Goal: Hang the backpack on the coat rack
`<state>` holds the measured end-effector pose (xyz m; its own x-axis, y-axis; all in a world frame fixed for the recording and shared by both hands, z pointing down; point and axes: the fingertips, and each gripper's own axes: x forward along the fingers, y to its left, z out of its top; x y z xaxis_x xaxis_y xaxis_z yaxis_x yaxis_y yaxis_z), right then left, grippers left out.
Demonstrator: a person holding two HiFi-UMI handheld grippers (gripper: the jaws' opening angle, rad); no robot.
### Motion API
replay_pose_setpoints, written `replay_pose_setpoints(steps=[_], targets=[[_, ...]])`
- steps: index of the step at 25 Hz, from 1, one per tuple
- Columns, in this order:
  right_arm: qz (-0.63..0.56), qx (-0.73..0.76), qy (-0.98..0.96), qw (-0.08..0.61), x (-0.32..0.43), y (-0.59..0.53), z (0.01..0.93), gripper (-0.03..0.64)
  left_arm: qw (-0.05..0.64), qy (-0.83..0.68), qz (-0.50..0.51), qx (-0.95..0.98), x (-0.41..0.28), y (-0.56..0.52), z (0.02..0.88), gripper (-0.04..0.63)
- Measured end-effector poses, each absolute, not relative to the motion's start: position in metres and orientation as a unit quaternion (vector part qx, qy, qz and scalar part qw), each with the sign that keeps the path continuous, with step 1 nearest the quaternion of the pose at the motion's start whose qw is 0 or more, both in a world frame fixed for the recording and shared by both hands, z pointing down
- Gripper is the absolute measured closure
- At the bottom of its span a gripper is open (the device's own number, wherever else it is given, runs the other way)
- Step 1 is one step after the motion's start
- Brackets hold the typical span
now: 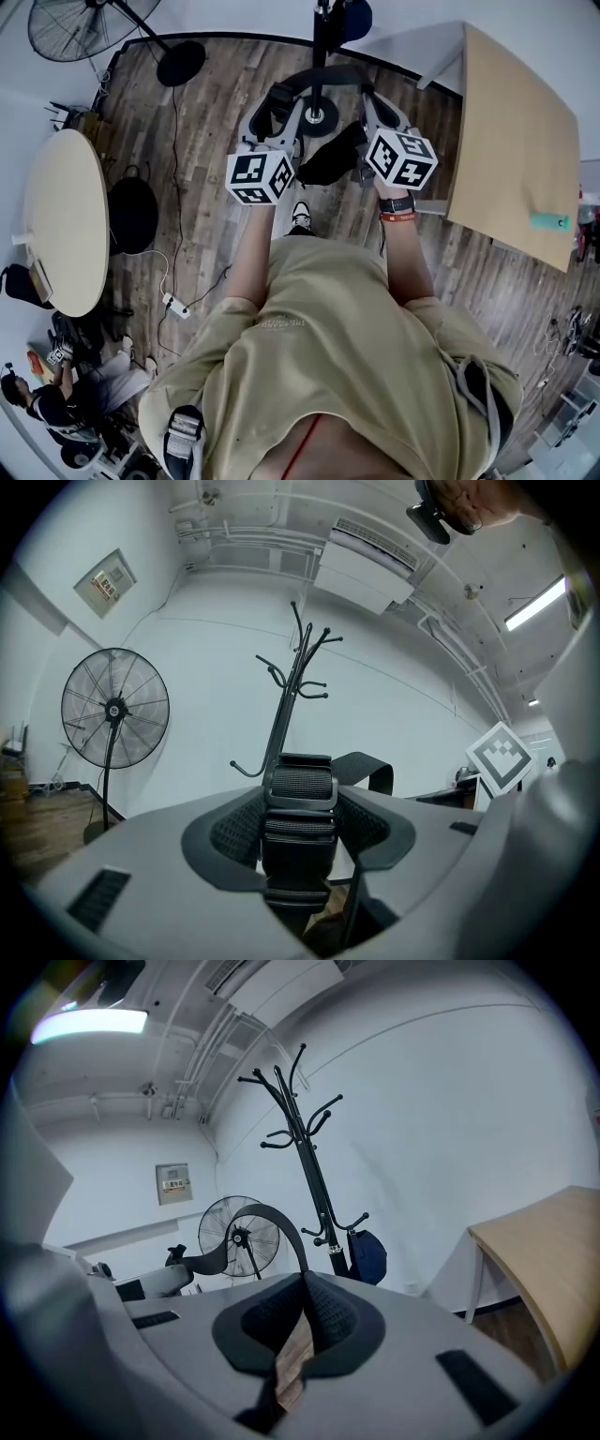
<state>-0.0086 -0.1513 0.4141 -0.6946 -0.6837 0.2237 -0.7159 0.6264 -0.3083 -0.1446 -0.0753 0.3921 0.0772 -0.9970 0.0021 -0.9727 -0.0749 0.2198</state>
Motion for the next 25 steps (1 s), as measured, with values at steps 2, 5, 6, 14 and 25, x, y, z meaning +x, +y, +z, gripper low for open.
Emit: replay_pose_setpoints(steps=[2, 5, 6, 14, 25], targets=[[0.191, 0.393, -0.898, 0.044, -0.019, -0.16, 0.416, 0.6, 0.082, -0.67, -0.075, 0.734, -0.156, -0.086, 0.392, 0.357], [0.198, 0.401, -0.893, 0.045, -0.036, -0.176, 0.419, 0.6, 0.087, -0.662, -0.075, 0.741, -0.174, -0.106, 0.394, 0.357], [0.202, 0.405, -0.891, 0.046, -0.041, -0.183, 0.421, 0.6, 0.091, -0.658, -0.074, 0.744, -0.179, -0.113, 0.398, 0.357], [0.199, 0.411, -0.888, 0.053, -0.06, -0.233, 0.412, 0.6, 0.103, -0.641, -0.09, 0.755, -0.2, -0.176, 0.391, 0.357], [0.187, 0.342, -0.92, 0.038, -0.096, -0.295, 0.393, 0.6, 0.091, -0.666, -0.095, 0.734, -0.213, -0.245, 0.381, 0.357]])
